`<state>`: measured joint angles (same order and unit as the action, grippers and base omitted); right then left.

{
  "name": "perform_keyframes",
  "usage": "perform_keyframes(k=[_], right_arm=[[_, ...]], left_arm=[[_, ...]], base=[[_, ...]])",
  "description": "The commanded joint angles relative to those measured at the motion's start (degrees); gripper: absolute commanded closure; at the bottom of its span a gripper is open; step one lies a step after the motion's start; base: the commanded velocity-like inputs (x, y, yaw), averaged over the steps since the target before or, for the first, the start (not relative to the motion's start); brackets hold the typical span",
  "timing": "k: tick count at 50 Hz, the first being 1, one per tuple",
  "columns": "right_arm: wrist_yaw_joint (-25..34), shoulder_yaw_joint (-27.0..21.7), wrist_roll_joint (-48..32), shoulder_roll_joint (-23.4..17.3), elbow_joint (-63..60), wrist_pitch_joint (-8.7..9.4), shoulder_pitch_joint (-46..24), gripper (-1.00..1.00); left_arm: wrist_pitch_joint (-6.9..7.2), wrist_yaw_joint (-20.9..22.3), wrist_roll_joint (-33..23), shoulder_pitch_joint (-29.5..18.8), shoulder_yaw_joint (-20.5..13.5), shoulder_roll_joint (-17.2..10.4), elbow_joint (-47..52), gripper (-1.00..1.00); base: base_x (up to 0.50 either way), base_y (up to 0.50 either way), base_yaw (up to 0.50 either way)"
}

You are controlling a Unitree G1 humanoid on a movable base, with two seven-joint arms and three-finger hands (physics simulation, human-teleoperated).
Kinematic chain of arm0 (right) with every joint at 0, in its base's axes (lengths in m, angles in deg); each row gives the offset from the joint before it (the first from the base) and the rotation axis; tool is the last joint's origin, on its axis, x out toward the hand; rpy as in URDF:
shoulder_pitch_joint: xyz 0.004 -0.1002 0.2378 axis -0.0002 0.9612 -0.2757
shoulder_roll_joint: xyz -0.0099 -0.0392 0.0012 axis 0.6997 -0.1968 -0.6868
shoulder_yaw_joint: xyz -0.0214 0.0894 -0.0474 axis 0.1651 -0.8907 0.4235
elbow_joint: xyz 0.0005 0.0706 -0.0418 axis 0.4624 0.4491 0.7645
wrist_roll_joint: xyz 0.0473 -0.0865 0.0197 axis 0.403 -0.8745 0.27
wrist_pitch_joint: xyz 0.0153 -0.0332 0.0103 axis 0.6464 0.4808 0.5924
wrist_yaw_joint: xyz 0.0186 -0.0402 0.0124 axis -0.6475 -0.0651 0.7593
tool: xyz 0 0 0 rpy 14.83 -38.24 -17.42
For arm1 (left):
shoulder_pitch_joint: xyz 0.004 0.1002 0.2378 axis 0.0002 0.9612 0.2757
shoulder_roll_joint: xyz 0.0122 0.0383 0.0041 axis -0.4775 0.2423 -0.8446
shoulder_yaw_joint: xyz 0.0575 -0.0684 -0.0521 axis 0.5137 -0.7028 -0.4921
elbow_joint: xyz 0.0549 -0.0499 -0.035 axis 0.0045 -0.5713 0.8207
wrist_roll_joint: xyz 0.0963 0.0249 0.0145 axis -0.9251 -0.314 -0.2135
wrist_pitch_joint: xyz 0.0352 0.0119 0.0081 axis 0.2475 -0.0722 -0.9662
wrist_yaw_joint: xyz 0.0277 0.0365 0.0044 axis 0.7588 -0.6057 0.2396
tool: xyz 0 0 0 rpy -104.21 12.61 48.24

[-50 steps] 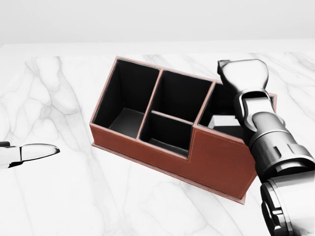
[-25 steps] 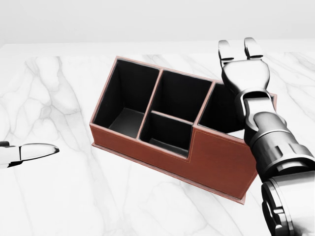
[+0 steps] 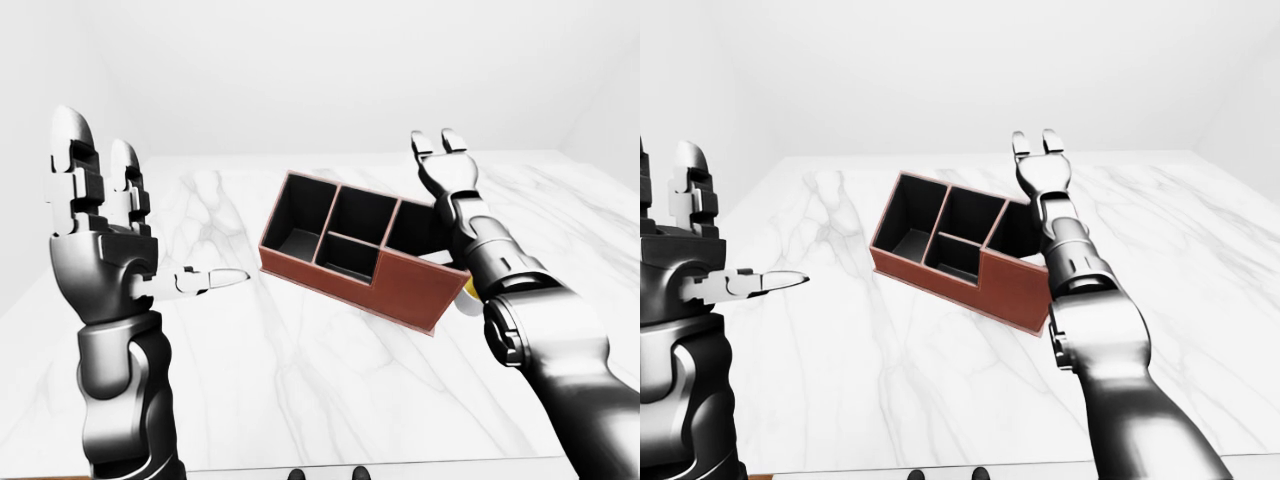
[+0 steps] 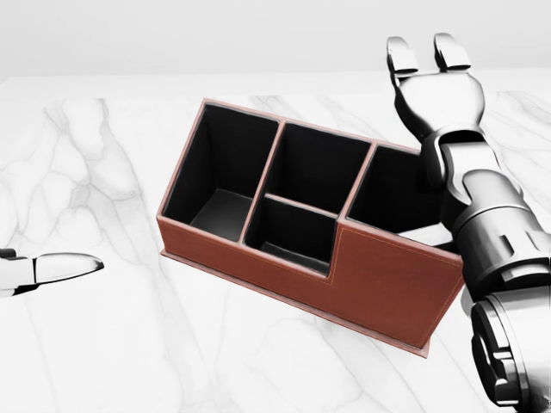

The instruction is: Pick up the book and place it in the right compartment of the caddy.

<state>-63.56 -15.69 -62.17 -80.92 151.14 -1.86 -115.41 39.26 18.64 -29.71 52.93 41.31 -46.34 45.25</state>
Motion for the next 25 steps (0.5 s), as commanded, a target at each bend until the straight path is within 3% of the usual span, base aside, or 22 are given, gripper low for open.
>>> perform_keyframes(k=[1, 13, 18, 23, 25], right_arm=[[1.9, 0.1, 3.4, -2.7, -2.5, -3.20, -2.7, -1.00], [7.0, -1.9, 10.7, -6.0, -12.8, -3.20, 1.0, -1.00], [16.4, -5.1, 16.9, -6.5, -32.5, -3.20, 10.4, -1.00], [28.5, -10.2, 25.1, -5.7, -61.6, -3.20, 24.7, -1.00], [29.7, -10.5, 26.1, -5.7, -65.1, -3.20, 26.5, -1.00]], left_arm=[[0.00, 0.3, 0.1, 0.1, 0.0, 0.0, 0.4, -1.00], [0.00, 0.4, 0.3, 0.1, -0.1, 0.0, 1.0, -1.00], [0.00, 0.4, 0.4, 0.0, -0.1, 0.0, 1.0, -1.00], [0.00, 0.3, 0.4, 0.0, -0.1, 0.0, 1.0, -1.00], [0.00, 0.3, 0.4, 0.0, -0.1, 0.0, 1.0, -1.00]], base=[[0.00, 0.00, 0.00], [0.00, 0.00, 0.00], [0.00, 0.00, 0.00], [0.00, 0.00, 0.00], [0.00, 0.00, 0.00]])
